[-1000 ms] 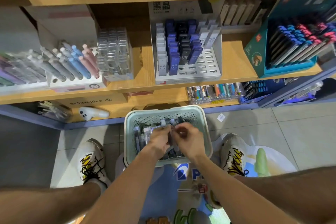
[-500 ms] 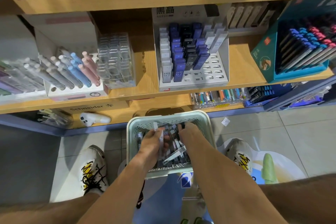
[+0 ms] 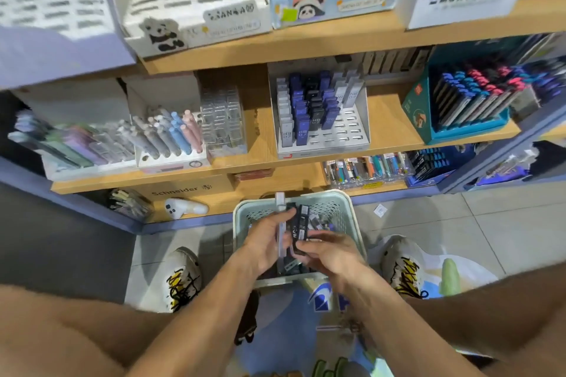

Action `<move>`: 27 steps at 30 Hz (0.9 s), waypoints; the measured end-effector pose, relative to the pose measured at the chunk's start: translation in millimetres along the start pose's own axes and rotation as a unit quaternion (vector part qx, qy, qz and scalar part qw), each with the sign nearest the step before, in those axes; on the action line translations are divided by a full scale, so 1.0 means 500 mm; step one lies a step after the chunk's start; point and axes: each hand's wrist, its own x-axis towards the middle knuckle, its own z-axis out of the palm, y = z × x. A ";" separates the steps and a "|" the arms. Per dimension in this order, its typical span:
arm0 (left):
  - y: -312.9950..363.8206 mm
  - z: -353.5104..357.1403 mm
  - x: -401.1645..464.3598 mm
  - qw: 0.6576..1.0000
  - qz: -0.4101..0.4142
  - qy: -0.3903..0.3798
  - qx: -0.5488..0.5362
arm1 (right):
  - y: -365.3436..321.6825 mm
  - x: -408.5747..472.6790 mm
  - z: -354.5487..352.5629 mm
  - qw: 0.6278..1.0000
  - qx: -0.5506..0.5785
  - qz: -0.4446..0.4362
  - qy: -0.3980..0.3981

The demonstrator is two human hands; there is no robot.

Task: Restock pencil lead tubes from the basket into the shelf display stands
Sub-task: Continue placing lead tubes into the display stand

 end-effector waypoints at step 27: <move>0.164 0.096 -0.119 0.989 0.129 0.067 -0.032 | -0.336 -0.046 0.002 0.875 -0.191 -0.444 0.024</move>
